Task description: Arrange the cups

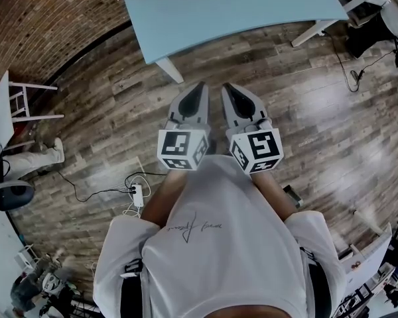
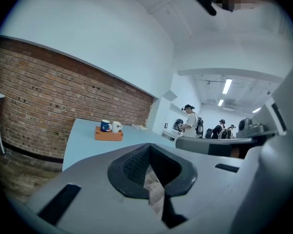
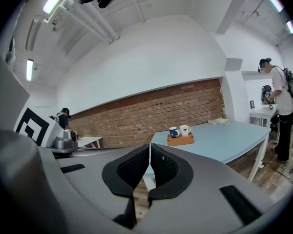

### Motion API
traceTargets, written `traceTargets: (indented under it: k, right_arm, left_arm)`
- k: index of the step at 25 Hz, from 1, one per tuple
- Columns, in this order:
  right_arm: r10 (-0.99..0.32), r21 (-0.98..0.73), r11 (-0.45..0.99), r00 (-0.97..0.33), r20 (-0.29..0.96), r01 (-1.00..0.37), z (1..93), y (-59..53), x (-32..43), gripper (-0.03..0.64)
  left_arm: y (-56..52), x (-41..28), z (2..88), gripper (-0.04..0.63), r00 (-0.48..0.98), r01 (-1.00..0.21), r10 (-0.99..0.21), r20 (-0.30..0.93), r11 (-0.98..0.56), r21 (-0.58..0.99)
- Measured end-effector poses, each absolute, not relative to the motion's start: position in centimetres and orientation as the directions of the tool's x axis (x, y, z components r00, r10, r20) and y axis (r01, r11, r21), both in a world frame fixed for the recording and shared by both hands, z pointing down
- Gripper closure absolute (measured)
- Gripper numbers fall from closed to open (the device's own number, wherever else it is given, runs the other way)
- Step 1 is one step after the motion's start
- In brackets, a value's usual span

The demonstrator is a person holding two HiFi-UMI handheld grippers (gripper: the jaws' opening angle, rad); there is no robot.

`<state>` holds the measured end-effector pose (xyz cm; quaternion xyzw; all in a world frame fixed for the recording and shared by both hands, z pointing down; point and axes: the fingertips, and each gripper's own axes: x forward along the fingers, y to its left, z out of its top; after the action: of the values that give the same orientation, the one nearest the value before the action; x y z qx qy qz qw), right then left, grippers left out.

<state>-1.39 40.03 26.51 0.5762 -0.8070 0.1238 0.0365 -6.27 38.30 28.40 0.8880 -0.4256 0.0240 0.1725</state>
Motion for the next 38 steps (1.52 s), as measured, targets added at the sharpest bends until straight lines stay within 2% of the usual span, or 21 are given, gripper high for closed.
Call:
traceTargets:
  k: [17, 38]
  right_arm:
    - [-0.922, -0.155, 0.316, -0.342, 0.183, -0.936, 26.1, 35.6, -5.5, 0.595]
    - [-0.914, -0.185, 0.308, -0.344, 0.214, -0.933, 26.7, 27.6, 1.1, 0.595]
  left_arm:
    - [34.4, -8.8, 27.9, 0.588, 0.693, -0.706, -0.706, 0.144, -0.625, 0.332]
    - [26.4, -2.5, 28.9, 0.588, 0.684, -0.717, -0.704, 0.189, -0.6, 0.355]
